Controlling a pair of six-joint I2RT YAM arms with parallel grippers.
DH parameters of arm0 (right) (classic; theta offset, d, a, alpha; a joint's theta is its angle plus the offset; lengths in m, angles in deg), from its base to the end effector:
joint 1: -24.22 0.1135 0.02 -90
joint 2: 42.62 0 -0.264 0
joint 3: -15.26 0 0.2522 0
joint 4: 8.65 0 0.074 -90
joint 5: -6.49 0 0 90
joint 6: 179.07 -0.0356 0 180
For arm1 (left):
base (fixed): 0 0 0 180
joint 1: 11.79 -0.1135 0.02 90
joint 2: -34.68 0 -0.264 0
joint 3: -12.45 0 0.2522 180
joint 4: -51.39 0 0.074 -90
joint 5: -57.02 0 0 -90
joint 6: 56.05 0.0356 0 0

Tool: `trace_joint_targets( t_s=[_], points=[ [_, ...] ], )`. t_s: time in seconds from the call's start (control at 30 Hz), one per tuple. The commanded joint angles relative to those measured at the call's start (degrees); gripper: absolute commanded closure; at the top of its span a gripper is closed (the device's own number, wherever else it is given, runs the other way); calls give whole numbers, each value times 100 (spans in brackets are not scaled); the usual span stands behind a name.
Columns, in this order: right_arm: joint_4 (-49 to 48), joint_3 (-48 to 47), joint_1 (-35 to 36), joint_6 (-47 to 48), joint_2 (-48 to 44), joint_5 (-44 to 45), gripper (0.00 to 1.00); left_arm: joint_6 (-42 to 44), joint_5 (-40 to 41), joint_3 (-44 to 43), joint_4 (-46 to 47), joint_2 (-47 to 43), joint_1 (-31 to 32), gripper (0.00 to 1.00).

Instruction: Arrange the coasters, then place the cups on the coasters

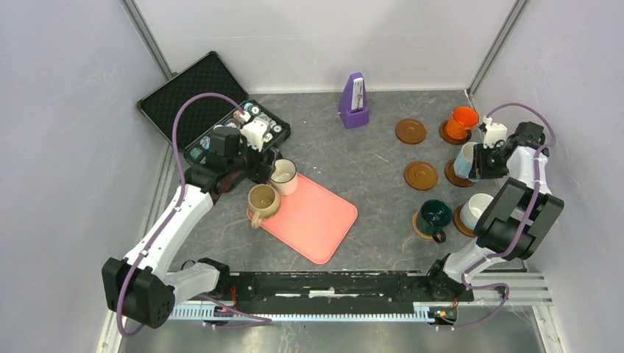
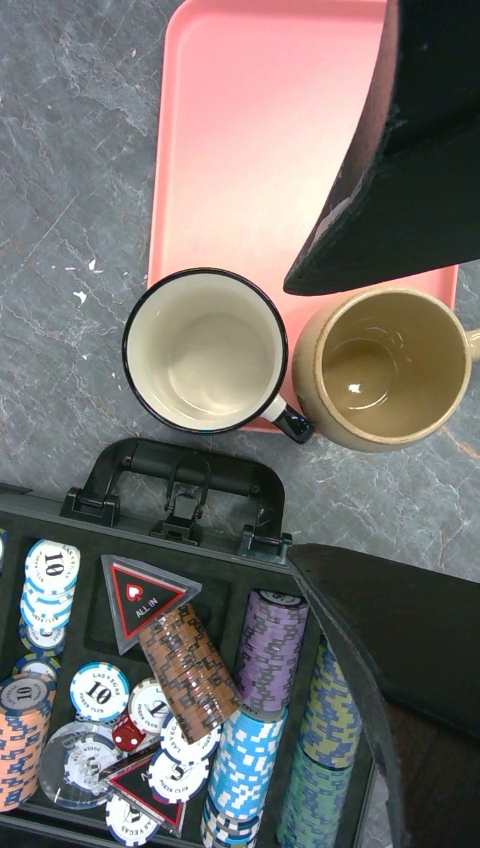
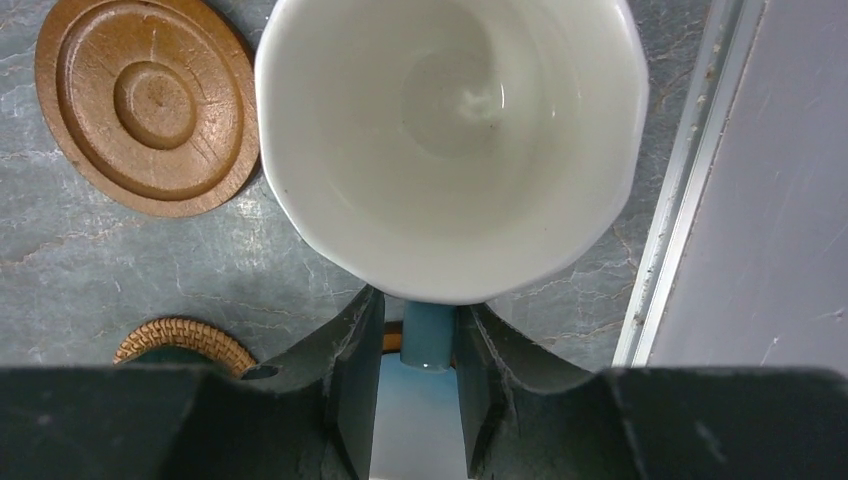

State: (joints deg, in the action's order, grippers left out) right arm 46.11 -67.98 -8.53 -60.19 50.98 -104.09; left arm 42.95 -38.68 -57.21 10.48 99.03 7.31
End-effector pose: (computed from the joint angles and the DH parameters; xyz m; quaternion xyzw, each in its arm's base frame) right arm 0.2842 -0.1679 0.2343 -0.0060 0.9616 0.0412 0.2714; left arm 0.2311 -0.0838 0.3111 0.2377 0.8562 -0.0842 0.4509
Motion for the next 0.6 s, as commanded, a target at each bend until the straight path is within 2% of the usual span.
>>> trace_joint_targets(
  t_s=[0.0, 0.13, 0.27, 0.33, 0.47, 0.57],
  points=[
    [100, -225, -25, 124, -149, -125, 63, -315, -64, -88, 141, -21, 6, 0],
    [118, -277, -38, 169, -171, -28, 59, -350, -63, -72, 136, -34, -2, 0],
    [211, -485, -80, 267, -194, 35, 30, -301, -80, -127, 35, -32, 2, 0],
    [345, -711, -94, 411, -209, 28, 19, -220, -60, -201, -123, -21, -9, 0],
    [658, -1352, -99, 725, -208, -92, 3, 96, -2, -421, -699, 25, -17, 0],
    [989, -1899, -91, 856, -109, -350, 2, 404, -59, -539, -1114, 97, -51, 0]
  ],
)
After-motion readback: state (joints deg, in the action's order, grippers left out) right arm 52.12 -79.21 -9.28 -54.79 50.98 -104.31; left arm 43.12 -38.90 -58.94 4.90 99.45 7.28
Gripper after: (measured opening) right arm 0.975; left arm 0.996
